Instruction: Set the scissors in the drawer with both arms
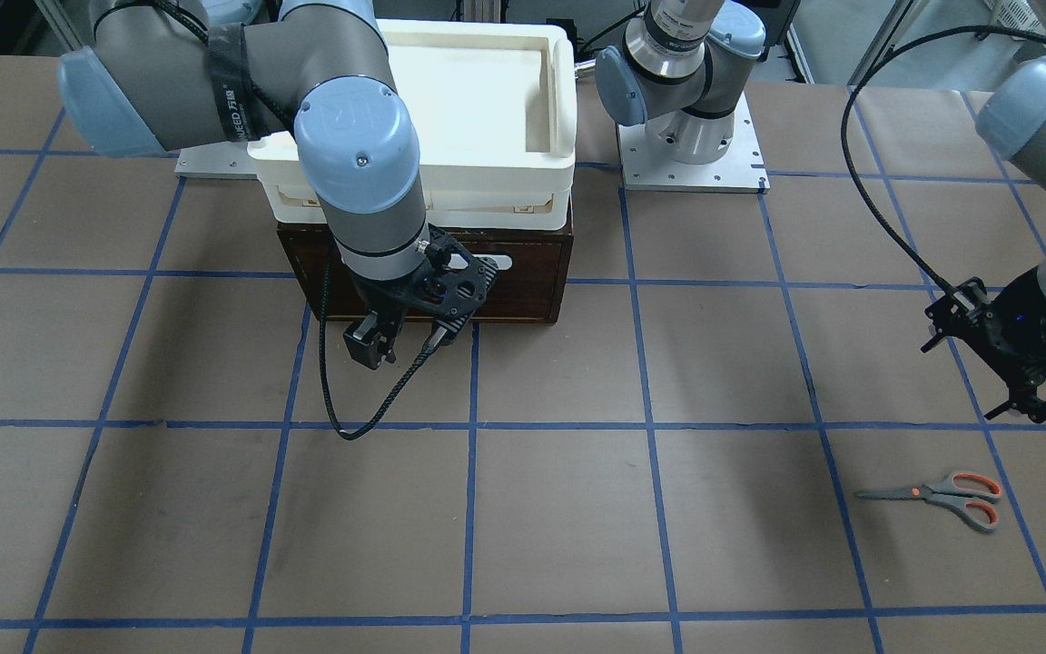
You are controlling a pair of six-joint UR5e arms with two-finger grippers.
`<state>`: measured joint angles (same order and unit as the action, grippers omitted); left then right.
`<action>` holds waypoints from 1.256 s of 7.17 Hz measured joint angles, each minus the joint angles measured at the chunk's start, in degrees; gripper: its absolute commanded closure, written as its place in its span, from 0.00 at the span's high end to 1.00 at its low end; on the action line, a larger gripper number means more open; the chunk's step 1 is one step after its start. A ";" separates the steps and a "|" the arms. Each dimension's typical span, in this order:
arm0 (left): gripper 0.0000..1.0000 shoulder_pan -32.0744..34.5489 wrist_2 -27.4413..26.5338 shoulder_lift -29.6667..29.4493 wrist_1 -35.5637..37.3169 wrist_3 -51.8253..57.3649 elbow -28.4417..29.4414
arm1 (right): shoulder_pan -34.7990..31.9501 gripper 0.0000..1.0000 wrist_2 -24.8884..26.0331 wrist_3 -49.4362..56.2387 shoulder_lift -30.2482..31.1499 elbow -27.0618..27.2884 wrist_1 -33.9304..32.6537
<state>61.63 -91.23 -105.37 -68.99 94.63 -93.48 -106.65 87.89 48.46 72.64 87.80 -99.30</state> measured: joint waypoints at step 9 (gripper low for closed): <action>0.99 -1.07 -2.75 -19.17 16.71 28.97 3.61 | -0.31 1.00 -3.92 23.00 -2.25 1.64 4.71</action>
<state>60.56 -93.98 -124.54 -52.28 123.59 -89.88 -106.96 83.97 71.46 70.39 89.44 -94.59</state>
